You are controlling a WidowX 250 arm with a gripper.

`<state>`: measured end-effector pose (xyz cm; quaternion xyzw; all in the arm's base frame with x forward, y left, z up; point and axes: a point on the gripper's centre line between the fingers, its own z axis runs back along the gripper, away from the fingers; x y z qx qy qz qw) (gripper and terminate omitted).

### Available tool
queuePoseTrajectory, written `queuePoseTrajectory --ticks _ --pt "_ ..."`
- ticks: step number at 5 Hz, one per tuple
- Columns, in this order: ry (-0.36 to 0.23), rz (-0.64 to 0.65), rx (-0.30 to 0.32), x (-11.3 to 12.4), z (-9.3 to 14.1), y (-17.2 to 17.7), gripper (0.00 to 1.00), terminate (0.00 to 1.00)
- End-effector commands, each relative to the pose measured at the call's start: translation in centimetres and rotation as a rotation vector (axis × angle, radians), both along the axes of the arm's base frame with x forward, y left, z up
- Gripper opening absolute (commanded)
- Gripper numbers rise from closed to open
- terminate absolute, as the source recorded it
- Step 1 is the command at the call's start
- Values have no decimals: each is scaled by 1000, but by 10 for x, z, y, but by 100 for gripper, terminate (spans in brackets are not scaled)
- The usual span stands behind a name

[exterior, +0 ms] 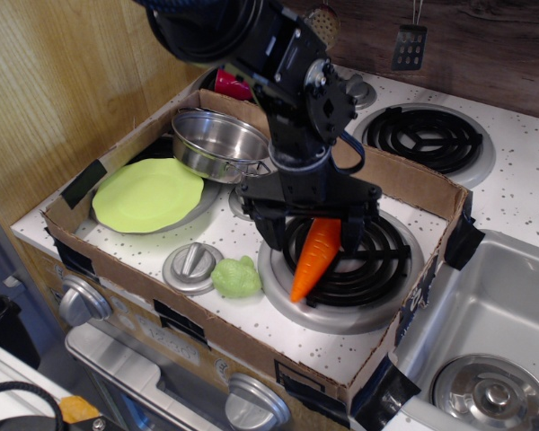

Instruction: Put carrot on plate

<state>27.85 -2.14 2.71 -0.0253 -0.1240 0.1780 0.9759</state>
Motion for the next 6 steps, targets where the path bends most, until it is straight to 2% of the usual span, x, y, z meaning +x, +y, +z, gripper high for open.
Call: queuePoseTrajectory --ticks 1,2,4,5,6 --pt "-11 -18 -50 14 -13 -3 100 0" --pt "9 -25 -52 16 -17 -3 0 0" --pt "20 -32 -15 10 1 -3 0 0" --pt "33 -61 -89 14 14 7 0 0" --pt "37 -52 -88 3 30 18 0 0"
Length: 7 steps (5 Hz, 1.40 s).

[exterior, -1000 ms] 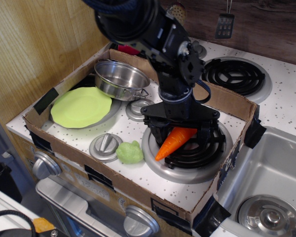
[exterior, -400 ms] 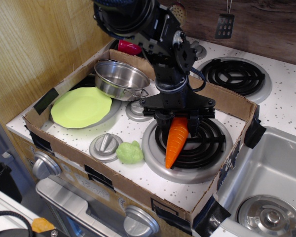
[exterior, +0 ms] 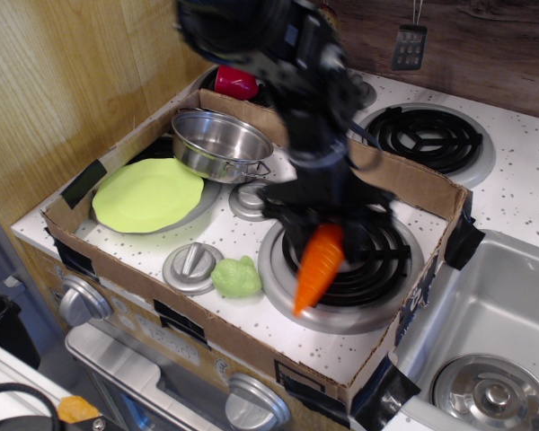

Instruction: Put carrot on plate

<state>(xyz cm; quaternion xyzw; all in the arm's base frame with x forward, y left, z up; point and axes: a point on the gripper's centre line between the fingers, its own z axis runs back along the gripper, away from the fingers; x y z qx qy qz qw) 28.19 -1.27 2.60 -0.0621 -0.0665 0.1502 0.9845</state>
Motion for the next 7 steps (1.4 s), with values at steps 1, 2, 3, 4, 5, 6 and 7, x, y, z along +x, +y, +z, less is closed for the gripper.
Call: queuePoseTrajectory --ticks 1,2,3,4,5,6,7 --pt "-153 21 73 -17 42 37 0 0" --pt "-146 7 97 -27 43 73 0 0" --pt "-175 -12 158 -40 42 112 0 0" --pt "-188 -24 195 -44 42 145 0 0" --pt "-241 -26 240 -44 47 170 0 0" --pt "-111 220 195 -37 48 181 0 0" --pt "-74 446 155 -19 41 187 0 0"
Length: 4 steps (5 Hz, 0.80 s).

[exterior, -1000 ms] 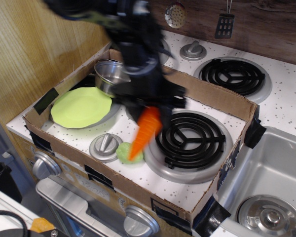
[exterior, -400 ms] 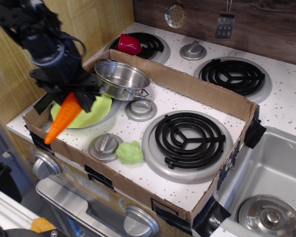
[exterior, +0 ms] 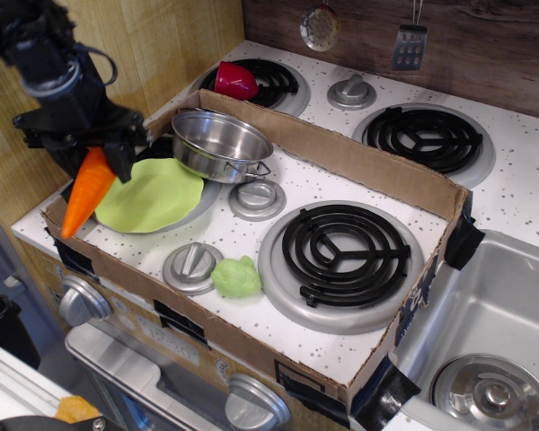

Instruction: Put carrot on plate

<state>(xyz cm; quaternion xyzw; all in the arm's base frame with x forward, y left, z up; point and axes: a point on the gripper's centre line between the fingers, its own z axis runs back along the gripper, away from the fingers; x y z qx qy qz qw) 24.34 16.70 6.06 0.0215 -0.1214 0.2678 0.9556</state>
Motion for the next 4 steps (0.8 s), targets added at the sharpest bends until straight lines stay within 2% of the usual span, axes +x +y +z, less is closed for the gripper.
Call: queuePoseTrajectory --ticks 1,2,3,4 --pt "-42 198 -25 27 0 3 0 0" --pt "-83 195 -25 27 -12 -3 0 0" --pt "-81 178 -45 30 -17 -1 0 0" --pt "-145 116 -52 36 -24 1 100 0"
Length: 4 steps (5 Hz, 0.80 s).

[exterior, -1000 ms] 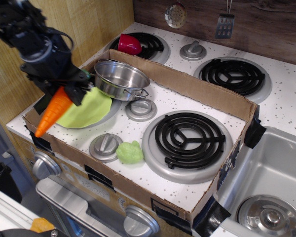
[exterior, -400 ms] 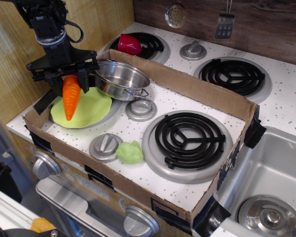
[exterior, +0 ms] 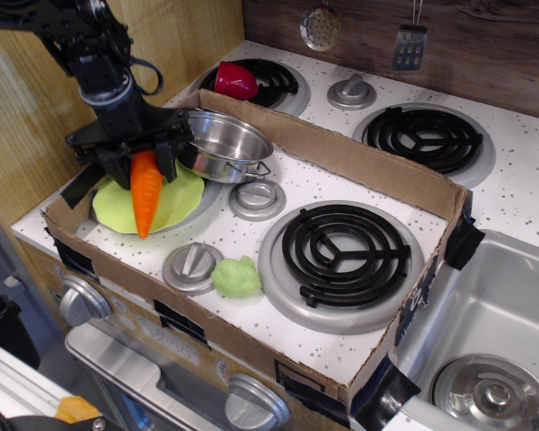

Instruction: Put carrot on plate

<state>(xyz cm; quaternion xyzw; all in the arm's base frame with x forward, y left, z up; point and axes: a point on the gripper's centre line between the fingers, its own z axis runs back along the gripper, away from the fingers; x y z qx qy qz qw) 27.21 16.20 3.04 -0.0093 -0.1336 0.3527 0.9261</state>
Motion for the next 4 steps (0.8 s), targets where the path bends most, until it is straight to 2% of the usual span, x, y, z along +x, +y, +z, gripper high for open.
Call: queuePoseTrajectory --ticks 1,2,3,4 --pt "-67 -109 37 14 12 9 100 0" --pt "-67 -178 96 18 25 19 100 0" --pt "-29 -193 153 20 45 18 100 0" --pt "-23 -201 249 15 65 15 100 0"
